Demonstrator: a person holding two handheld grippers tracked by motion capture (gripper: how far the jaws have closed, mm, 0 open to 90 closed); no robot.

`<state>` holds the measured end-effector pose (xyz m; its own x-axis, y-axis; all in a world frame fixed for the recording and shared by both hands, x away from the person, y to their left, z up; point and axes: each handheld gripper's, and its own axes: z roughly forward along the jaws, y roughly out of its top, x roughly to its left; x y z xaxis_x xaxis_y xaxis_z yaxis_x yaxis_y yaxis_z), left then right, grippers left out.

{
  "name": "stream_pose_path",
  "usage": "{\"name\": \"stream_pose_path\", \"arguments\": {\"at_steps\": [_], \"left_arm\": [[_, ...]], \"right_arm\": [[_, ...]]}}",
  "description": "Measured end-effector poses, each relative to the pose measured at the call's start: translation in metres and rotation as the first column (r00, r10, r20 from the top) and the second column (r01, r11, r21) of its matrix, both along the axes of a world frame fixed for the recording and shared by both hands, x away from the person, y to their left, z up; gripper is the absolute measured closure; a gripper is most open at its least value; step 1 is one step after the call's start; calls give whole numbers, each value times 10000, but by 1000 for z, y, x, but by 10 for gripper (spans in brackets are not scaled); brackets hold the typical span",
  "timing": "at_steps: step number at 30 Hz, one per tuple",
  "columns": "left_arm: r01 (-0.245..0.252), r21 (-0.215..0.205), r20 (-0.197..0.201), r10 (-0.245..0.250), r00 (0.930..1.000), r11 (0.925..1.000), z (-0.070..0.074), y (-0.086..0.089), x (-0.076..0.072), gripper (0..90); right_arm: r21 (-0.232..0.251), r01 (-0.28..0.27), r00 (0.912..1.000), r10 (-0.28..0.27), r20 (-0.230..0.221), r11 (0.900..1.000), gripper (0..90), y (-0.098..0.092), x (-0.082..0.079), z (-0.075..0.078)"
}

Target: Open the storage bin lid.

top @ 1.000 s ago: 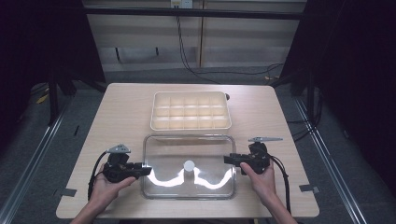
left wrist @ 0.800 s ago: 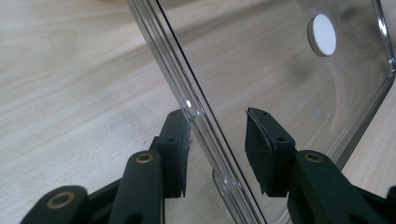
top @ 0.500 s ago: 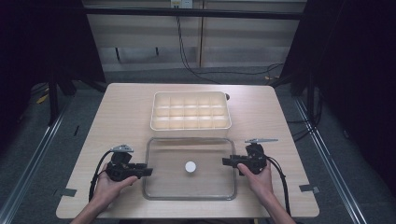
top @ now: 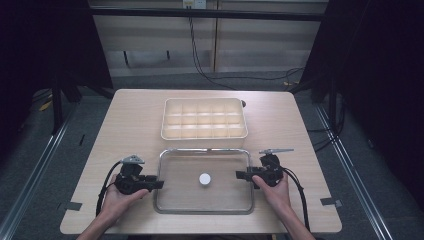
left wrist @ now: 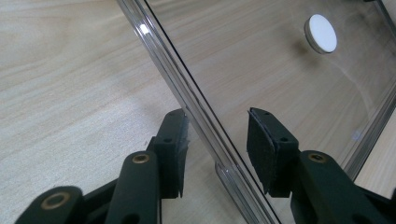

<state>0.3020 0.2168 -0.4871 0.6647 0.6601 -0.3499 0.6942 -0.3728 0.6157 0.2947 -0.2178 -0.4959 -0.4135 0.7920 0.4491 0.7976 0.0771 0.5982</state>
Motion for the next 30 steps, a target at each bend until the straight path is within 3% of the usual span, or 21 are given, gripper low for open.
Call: {"name": "stream_pose_path", "arguments": {"at_steps": [7, 10, 11, 14, 20, 23, 27, 30], "left_arm": [[-184, 305, -72, 187, 9998, 9994, -3, -1, 1, 527], [-230, 115, -200, 232, 9995, 9997, -4, 2, 3, 463], [-90, 336, 41, 89, 10000, 9994, -2, 4, 3, 474], [-331, -81, 153, 333, 9993, 9994, 1, 4, 3, 466], [-133, -152, 555, 142, 9984, 9998, 12, 1, -2, 401], [4, -218, 976, 18, 9952, 9998, 23, 0, -10, 380], [38, -449, 1454, 27, 9894, 9990, 36, 2, -24, 366], [2, -388, 1851, 70, 9827, 9992, 41, 6, -31, 351]], "right_arm": [[-511, 200, 9997, -193, 137, 9985, 338, -1, -1, 2], [-155, 132, 9997, -129, 219, 9998, 354, -3, -1, 2], [-39, 106, 9993, -105, 346, 9999, 352, -4, -1, 4], [163, 95, 9984, -104, 556, 9998, 345, -4, -3, 7], [405, -79, 9951, 39, 986, 9991, 325, -8, -8, 18], [430, -341, 9901, 279, 1375, 9985, 306, -11, -14, 26], [149, -616, 9770, 572, 2053, 9980, 294, -14, -29, 40], [75, -430, 9690, 398, 2438, 9990, 279, -20, -41, 47]]}}
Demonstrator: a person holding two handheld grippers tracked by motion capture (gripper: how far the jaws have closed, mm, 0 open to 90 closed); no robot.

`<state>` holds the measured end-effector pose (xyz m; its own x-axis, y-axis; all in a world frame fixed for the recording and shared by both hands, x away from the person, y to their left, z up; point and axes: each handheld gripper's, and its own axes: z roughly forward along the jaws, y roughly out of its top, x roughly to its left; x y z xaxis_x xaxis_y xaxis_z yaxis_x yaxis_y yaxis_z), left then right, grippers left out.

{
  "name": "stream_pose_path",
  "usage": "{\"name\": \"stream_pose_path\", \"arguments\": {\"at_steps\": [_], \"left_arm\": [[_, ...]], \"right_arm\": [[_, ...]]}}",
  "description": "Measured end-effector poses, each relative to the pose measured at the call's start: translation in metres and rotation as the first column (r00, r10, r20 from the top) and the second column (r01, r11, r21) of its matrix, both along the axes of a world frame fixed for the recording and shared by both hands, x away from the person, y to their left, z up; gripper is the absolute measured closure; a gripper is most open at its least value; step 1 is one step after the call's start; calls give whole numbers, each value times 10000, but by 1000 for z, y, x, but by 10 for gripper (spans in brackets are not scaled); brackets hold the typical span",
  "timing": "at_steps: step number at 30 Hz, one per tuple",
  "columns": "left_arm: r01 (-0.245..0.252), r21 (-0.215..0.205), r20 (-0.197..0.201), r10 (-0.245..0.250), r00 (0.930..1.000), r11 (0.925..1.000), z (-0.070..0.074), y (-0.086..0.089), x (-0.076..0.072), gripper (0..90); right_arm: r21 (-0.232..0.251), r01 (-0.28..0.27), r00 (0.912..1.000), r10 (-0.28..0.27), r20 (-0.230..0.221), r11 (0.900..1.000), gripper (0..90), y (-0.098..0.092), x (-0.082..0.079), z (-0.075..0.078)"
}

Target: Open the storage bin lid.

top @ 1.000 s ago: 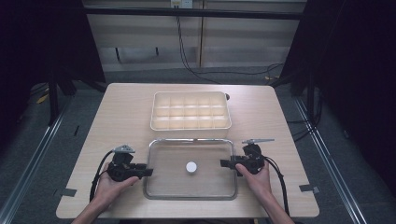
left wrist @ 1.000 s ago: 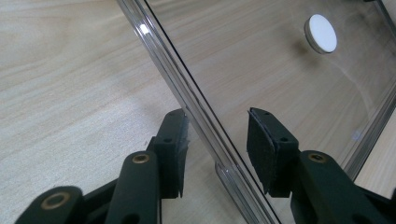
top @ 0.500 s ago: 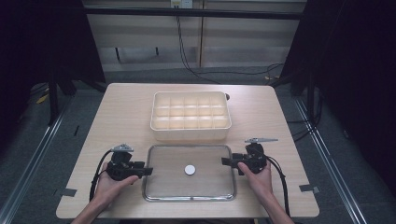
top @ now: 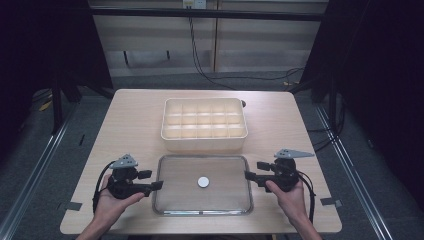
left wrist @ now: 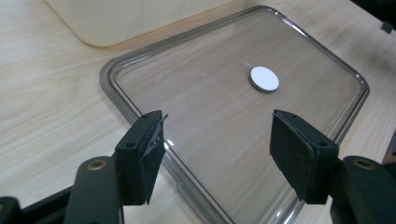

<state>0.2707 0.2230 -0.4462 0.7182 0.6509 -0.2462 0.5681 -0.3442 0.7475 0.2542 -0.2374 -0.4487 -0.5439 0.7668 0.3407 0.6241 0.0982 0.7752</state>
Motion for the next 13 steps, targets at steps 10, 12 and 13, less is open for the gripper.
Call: {"name": "stream_pose_path", "arguments": {"at_steps": [10, 12, 13], "left_arm": [[-1217, -258, 166, 1221, 9924, 9922, -13, 40, -1, 320], [-1388, -332, -15, 1388, 9903, 9898, -17, 47, 2, 313], [-1511, -264, 5, 1512, 9885, 9882, -18, 48, 2, 312]], "right_arm": [[138, 1216, 9919, -1220, 364, 9925, 279, -34, -21, -4], [137, 1328, 9903, -1332, 382, 9910, 278, -38, -23, -5], [19, 1407, 9889, -1406, 481, 9901, 278, -39, -23, -5]]}}
